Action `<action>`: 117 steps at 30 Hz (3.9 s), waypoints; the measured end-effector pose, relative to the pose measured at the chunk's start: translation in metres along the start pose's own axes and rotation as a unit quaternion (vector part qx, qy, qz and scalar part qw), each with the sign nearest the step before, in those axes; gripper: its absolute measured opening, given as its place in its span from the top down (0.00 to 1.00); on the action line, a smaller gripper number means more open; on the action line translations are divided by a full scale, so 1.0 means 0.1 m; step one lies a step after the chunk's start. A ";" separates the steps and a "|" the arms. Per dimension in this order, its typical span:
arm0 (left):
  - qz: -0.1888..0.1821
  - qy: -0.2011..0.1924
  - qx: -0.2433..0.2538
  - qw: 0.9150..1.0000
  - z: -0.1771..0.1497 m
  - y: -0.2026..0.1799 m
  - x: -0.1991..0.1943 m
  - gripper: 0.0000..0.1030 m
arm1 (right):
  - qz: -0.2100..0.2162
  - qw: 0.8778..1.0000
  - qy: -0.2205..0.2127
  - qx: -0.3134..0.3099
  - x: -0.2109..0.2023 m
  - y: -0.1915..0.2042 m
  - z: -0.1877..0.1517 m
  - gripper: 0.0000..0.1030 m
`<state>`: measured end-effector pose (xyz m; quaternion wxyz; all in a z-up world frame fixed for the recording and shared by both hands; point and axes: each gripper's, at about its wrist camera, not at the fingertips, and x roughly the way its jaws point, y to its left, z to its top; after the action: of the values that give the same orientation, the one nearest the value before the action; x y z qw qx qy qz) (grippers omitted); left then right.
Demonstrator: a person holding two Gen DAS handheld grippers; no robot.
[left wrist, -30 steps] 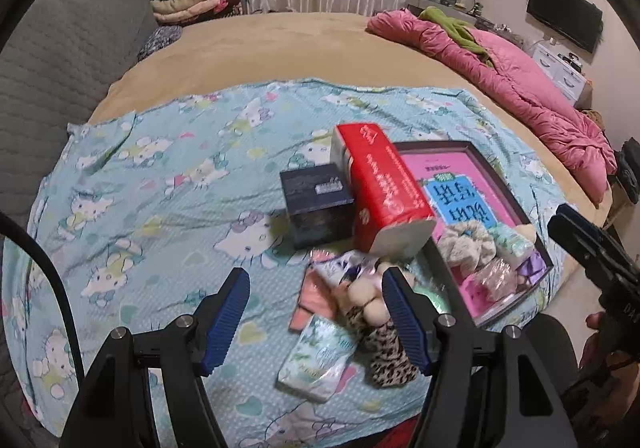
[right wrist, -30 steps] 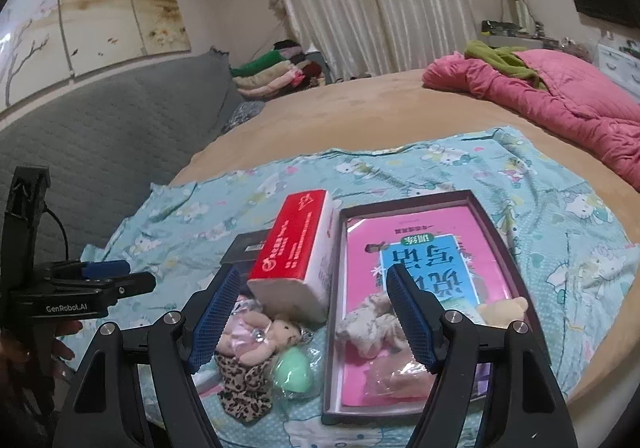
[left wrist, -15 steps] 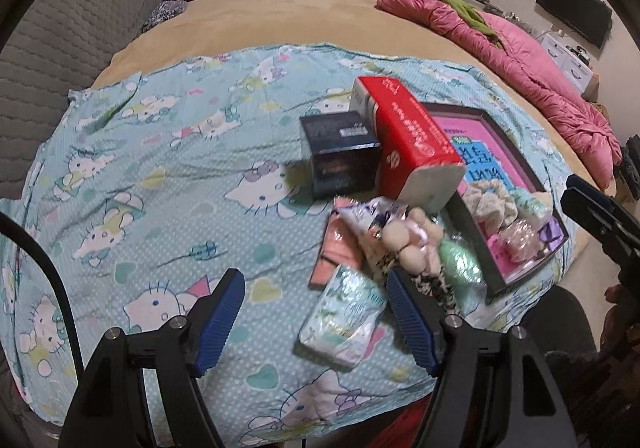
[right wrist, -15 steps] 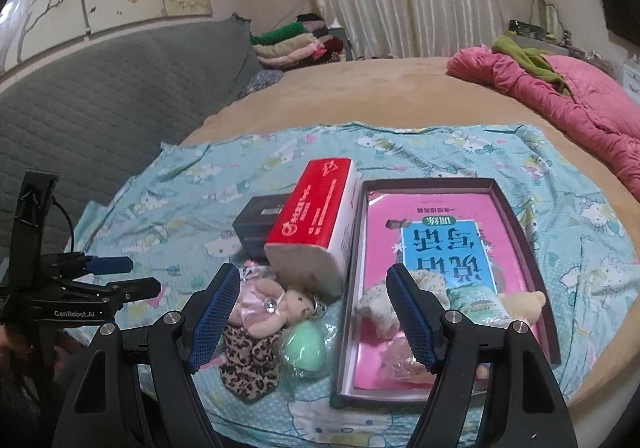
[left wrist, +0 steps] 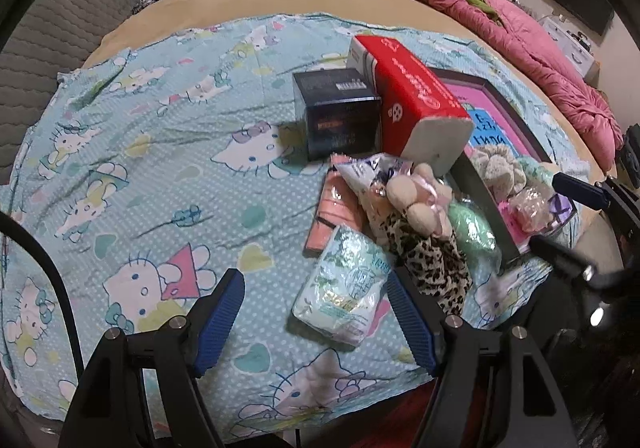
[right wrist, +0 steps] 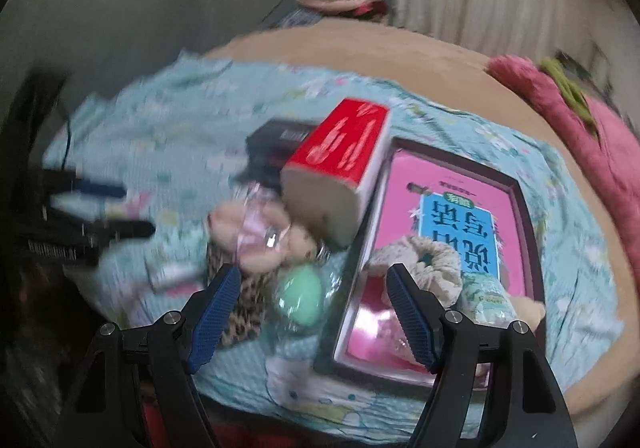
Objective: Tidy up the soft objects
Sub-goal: 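Reach the right tool to the bagged green sponge while the left tool reaches the white tissue pack, then close the right tool on the bagged green sponge while the left tool grasps the white 'Flower' tissue pack, then lift and carry the sponge with the right tool while the left tool carries the tissue pack to the tray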
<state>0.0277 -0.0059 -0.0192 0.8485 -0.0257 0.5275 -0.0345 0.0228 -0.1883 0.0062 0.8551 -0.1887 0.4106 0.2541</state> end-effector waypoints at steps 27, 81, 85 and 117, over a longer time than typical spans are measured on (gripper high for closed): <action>-0.027 0.051 0.018 0.998 -0.15 -0.14 0.37 0.28 | -0.027 0.992 0.101 -0.073 0.51 0.06 -0.09 0.25; -0.042 0.059 -0.013 0.997 -0.16 -0.03 0.68 0.34 | -0.098 0.976 0.093 -0.168 1.08 0.27 -0.02 0.60; -0.041 0.058 -0.015 0.997 -0.17 -0.03 0.67 0.46 | -0.075 0.987 0.076 -0.123 1.02 0.13 -0.01 0.66; -0.041 -0.050 -0.012 0.998 0.13 -0.17 -0.26 0.60 | 0.056 0.983 -0.093 0.146 -0.06 -0.72 0.01 0.66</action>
<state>0.0270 -0.0205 0.0112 0.8711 -0.0593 0.4836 -0.0620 0.0631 -0.2467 0.0197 0.8924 -0.0139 0.3719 0.2552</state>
